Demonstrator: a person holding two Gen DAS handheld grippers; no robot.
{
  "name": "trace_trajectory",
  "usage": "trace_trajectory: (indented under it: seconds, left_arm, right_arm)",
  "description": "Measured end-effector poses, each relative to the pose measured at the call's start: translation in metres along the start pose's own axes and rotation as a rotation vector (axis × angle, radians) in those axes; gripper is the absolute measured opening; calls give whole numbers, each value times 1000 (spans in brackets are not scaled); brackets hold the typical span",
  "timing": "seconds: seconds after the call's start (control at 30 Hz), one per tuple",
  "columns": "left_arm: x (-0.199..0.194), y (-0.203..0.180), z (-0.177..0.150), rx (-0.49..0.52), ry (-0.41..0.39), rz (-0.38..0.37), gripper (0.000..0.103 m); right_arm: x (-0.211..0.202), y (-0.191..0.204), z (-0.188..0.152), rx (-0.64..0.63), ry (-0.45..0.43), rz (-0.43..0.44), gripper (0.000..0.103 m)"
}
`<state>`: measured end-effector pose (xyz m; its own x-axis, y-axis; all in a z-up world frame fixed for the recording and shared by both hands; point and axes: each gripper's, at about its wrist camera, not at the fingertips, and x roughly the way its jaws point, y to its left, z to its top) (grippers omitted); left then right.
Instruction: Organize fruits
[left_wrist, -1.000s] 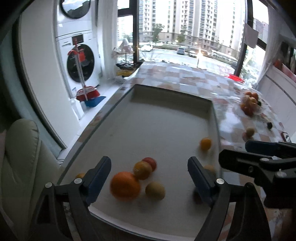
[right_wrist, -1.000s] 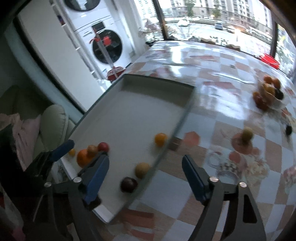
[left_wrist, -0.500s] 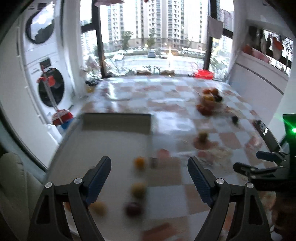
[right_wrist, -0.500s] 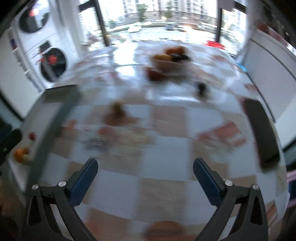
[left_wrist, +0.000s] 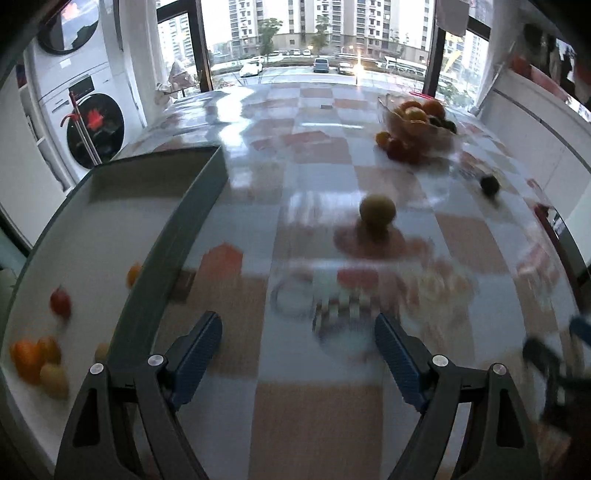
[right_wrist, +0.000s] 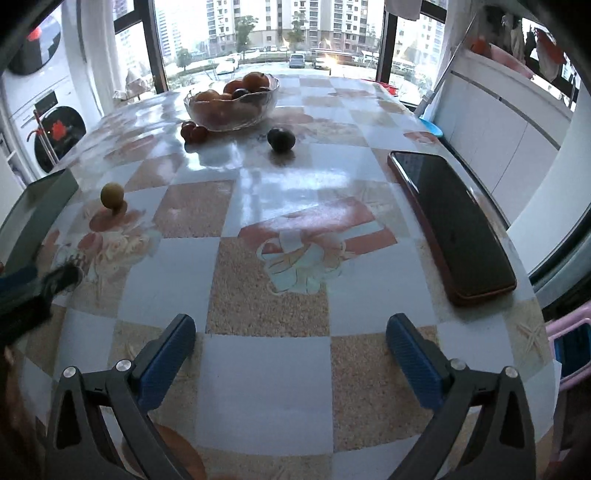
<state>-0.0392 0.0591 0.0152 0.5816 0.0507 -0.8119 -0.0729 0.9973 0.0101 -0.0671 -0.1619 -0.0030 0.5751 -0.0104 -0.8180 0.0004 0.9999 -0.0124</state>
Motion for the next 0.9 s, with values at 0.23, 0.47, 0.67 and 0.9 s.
trace_trajectory:
  seconds: [0.23, 0.47, 0.67, 0.9]
  left_arm:
    - [14, 2, 12, -47, 10, -2, 103]
    - [12, 2, 11, -48, 10, -3, 103]
    - [13, 2, 12, -48, 10, -3, 103]
    - [13, 2, 12, -48, 10, -3, 103]
  right_arm:
    - [0, 0, -1, 0, -1, 1, 103]
    - [0, 0, 0, 0, -1, 1, 103]
    - [-1, 0, 0, 0, -1, 1, 103]
    - [0, 0, 0, 0, -1, 1, 103]
